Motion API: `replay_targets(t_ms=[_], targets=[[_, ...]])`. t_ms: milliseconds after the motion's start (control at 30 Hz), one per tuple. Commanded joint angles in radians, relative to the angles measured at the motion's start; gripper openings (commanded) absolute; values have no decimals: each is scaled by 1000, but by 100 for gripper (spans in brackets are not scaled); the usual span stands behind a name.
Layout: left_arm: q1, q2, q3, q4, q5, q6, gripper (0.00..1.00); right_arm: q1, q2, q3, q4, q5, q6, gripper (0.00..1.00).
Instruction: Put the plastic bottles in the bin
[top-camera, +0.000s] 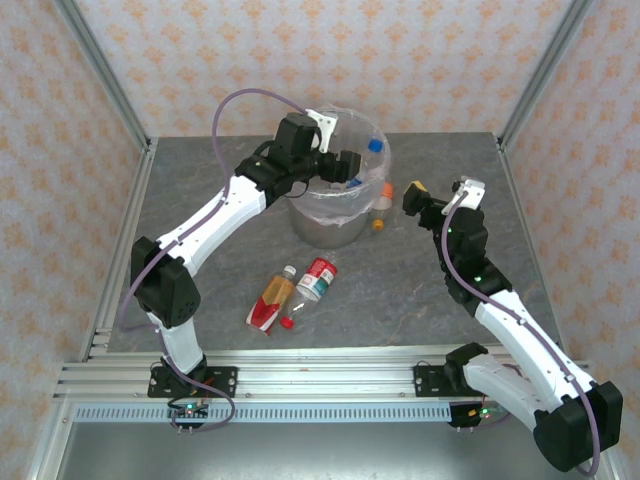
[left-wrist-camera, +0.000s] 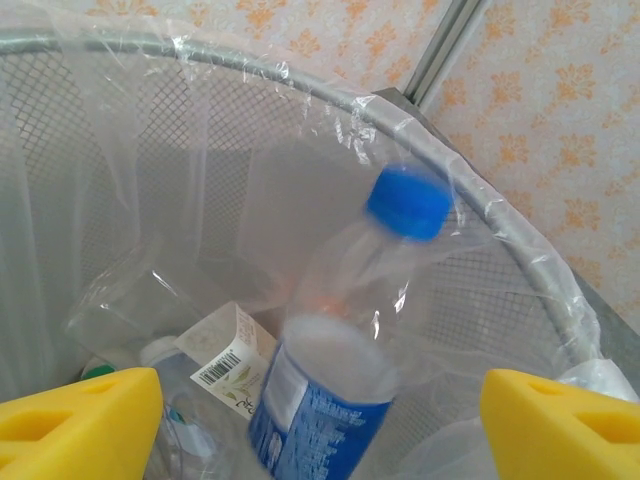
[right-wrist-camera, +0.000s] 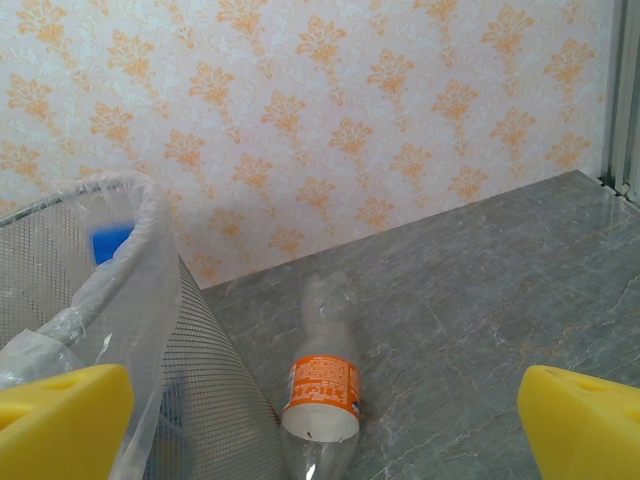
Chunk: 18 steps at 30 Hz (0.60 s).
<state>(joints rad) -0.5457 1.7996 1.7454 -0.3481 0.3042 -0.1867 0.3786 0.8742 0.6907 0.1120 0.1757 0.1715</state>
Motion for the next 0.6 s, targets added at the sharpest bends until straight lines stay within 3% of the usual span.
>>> replay_targets(t_ms=[0,200,300,567], targets=[[-2,-61,-1,-2,20,-14,85,-6,-3,-3,-19,19,-7,99],[-3,-100,-24,21,36,-22,90,-7,18,12,-51,17,6,99],[-2,-135,-49,40,36,-35,99,-23,56,44,-109,-14,44,99],[-2,-293,-174,127,53,-100,100,-78,187,86,-153,-80,177,99]])
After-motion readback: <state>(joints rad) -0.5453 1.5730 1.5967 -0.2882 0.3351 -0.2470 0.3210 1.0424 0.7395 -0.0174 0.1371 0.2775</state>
